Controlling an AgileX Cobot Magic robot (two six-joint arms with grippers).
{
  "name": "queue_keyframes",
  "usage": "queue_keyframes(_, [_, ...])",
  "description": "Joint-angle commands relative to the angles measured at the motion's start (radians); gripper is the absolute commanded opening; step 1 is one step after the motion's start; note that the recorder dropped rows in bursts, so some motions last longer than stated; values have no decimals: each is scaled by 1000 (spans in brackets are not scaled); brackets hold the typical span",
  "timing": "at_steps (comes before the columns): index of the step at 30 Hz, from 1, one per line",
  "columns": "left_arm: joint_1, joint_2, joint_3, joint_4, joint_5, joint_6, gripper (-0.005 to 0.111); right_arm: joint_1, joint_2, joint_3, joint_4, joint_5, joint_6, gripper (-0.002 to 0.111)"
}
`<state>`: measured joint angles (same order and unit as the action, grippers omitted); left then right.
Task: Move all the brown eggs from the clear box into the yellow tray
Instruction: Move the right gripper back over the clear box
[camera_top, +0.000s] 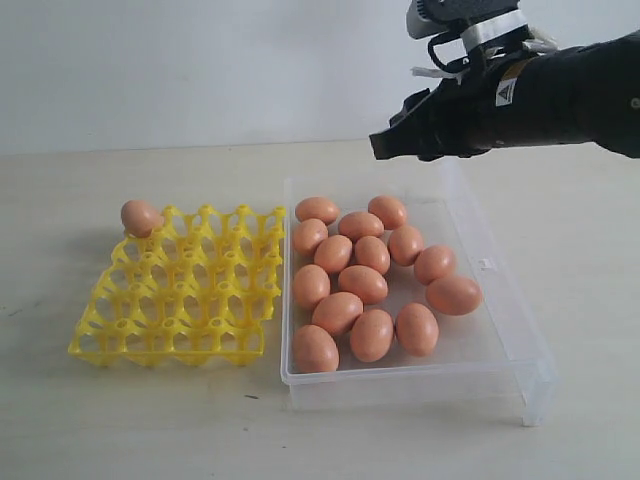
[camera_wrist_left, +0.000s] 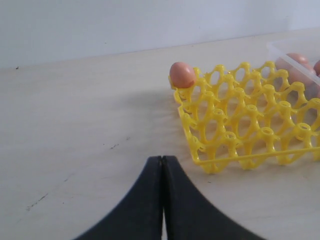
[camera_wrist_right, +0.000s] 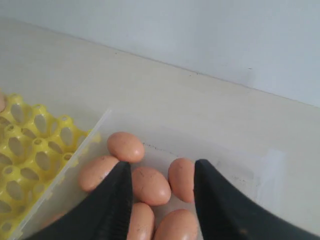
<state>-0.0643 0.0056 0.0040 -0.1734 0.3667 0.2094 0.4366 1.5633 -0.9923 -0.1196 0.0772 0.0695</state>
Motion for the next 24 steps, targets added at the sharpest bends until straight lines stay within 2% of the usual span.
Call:
queue_keyframes(1, [-4,-6,-4,2,-6,0,0,5,-31,-12,120,28,-148,39])
queue_keyframes(5, [-4,-6,-4,2,-6,0,0,5,-40,-12,127,53,-144,39])
queue_keyframes(7, [-4,-6,-4,2,-6,0,0,5,-40,-12,133,132,-144,39])
queue_keyframes(9, [-4,-6,-4,2,-6,0,0,5,-37,-37,145,254,-144,39])
queue_keyframes(12, [-4,-6,-4,2,-6,0,0,5,13,-166,158,568,-146,37])
queue_keyframes(15, [-4,-6,-4,2,-6,0,0,5,88,-267,170,754,-159,36])
queue_keyframes(19, [-4,-6,-4,2,-6,0,0,5,186,-347,174,843,-166,36])
queue_keyframes(24, [-4,-6,-4,2,-6,0,0,5,279,-360,215,893,-166,36])
